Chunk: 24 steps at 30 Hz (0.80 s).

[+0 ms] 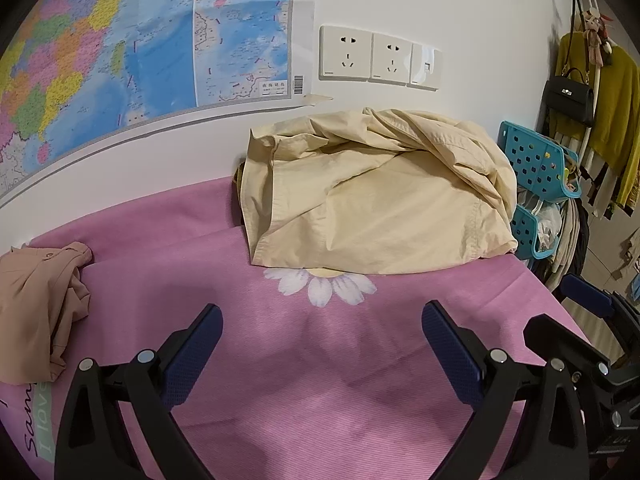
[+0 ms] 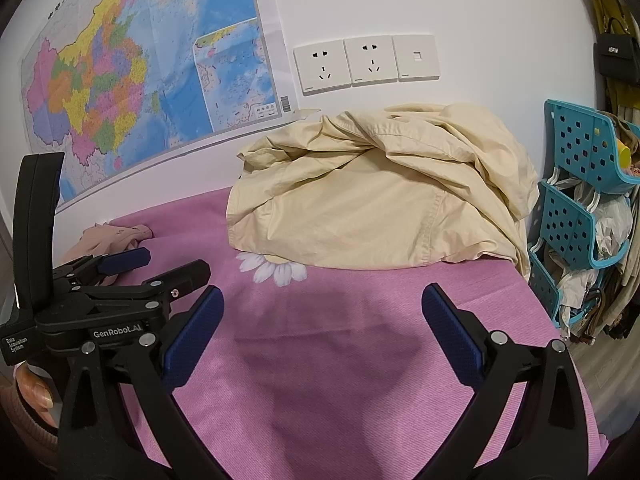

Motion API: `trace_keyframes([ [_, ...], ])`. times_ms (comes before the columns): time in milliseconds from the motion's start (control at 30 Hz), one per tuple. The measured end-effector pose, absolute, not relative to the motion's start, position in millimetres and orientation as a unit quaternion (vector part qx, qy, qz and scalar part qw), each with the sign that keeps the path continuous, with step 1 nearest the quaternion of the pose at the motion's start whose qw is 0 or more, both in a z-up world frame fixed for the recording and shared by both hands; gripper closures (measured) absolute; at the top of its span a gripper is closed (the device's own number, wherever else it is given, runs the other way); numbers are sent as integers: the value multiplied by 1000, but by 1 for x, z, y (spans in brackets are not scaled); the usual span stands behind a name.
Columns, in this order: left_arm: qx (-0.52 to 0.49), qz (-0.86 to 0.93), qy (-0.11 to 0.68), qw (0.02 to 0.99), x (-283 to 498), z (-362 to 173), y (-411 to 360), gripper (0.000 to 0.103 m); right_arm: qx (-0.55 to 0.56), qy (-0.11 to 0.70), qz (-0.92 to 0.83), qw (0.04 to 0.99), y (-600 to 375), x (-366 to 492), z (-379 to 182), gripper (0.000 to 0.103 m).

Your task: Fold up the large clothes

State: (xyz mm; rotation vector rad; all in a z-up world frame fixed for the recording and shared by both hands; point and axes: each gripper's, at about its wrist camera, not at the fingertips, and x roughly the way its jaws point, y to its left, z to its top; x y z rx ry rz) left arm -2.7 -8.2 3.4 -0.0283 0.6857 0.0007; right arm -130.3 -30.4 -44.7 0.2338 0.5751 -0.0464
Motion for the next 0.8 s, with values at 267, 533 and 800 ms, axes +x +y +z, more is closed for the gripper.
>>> trace_keyframes([
  [267, -13, 2, 337, 941, -3, 3, -10, 7, 115, 283, -22, 952, -31, -131, -45, 5],
  [533, -13, -1, 339, 941, -3, 2, -10, 7, 114, 283, -24, 952, -31, -130, -44, 5],
  [800, -16, 0, 346, 938, 1, -1, -10, 7, 115, 283, -20, 952, -34, -129, -44, 5],
])
